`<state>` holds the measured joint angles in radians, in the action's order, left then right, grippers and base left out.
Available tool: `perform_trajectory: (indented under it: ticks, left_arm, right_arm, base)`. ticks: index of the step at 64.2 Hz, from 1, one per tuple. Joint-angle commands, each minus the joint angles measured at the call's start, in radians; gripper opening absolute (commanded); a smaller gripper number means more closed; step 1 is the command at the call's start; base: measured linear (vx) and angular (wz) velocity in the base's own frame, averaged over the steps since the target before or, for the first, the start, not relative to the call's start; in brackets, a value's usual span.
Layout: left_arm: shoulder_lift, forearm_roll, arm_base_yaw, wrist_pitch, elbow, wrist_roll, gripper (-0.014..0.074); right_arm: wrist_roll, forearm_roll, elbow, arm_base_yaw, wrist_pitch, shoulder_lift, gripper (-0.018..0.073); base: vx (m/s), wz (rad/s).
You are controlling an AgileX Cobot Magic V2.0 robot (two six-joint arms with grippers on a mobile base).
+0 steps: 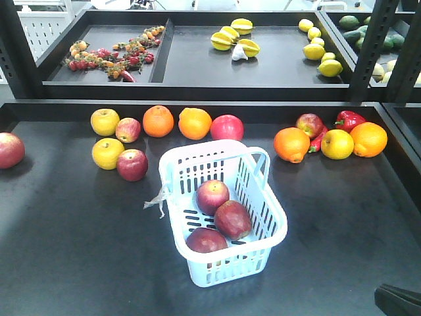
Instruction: Pick three apples into basket with both arms
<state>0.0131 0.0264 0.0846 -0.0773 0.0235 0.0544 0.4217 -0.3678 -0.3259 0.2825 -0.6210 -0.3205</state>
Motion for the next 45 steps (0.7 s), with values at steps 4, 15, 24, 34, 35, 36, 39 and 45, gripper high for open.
perform_trajectory:
  ticks: [4, 15, 24, 34, 35, 36, 39, 45]
  left_arm:
    - [0.014, 0.011, -0.001, 0.077, 0.024, 0.011, -0.0008]
    - [0.014, 0.011, -0.001, 0.077, 0.024, 0.010, -0.0008]
    - [0.014, 0.011, -0.001, 0.077, 0.024, 0.010, -0.0008]
    - [0.014, 0.011, -0.001, 0.077, 0.024, 0.010, -0.0006]
    - [0.014, 0.011, -0.001, 0.077, 0.024, 0.010, -0.0006]
    - [0.014, 0.011, -0.001, 0.077, 0.024, 0.010, -0.0006]
    - [0.014, 0.011, -0.001, 0.077, 0.024, 0.010, -0.0006]
    - [0.014, 0.011, -0.001, 0.077, 0.024, 0.010, -0.0006]
  right_arm:
    - [0.006, -0.006, -0.028, -0.003, 0.058, -0.007, -0.0004]
    - [0.006, -0.006, -0.028, -0.003, 0.058, -0.007, -0.0004]
    - [0.006, -0.006, -0.028, -0.003, 0.058, -0.007, -0.0004]
    - [0.006, -0.006, -0.028, -0.003, 0.058, -0.007, -0.0004]
    - [0.006, -0.006, -0.028, -0.003, 0.058, -0.007, -0.0004]
    - [0.006, -0.006, -0.028, -0.003, 0.058, -0.007, -0.0004]
    - [0.006, -0.006, -0.028, -0.003, 0.058, -0.007, -0.0004]
    - [0.006, -0.005, -0.028, -0.003, 0.058, -0.007, -0.0004]
  base:
    - [0.00, 0.00]
    - [0.00, 0.00]
    - [0.00, 0.00]
    - [0.00, 0.00]
    - [0.00, 0.00]
    - [0.00, 0.00]
    - [0.00, 0.00]
    - [0.00, 0.00]
